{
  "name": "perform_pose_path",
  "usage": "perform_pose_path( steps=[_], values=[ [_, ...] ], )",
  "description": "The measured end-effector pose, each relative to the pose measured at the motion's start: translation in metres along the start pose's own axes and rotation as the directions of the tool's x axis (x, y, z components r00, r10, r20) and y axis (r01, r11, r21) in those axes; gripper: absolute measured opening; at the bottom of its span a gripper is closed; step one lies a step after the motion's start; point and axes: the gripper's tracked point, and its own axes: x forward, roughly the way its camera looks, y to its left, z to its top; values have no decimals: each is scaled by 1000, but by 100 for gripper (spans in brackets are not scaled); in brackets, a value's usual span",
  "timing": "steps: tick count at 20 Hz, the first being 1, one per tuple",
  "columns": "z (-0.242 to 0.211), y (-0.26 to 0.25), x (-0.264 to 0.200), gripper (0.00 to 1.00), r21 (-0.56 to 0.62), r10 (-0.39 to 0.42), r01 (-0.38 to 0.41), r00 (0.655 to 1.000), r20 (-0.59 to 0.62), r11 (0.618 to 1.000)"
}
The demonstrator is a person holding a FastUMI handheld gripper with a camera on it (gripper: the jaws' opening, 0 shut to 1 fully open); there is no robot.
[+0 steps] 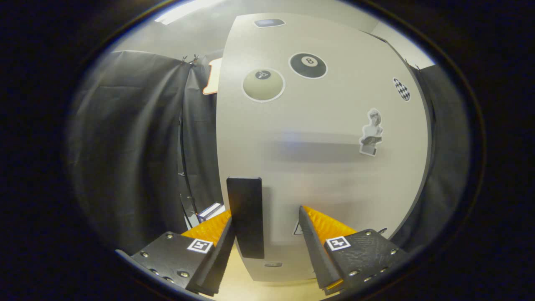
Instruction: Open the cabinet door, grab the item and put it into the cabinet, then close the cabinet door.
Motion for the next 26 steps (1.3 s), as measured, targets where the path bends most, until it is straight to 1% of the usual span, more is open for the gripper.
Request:
perform_pose_path(
  steps=[6,23,24,25,26],
  values=[
    [-2,1,1,83,19,3,-3,1000,0,1000],
    [-4,-1,4,83,5,14,-14,1000,6,1000],
    [-4,-1,4,82,9,16,-16,1000,5,1000],
    [-4,0,4,79,9,17,-17,1000,6,1000],
    [-4,-1,3,79,7,18,-18,1000,5,1000]
  ],
)
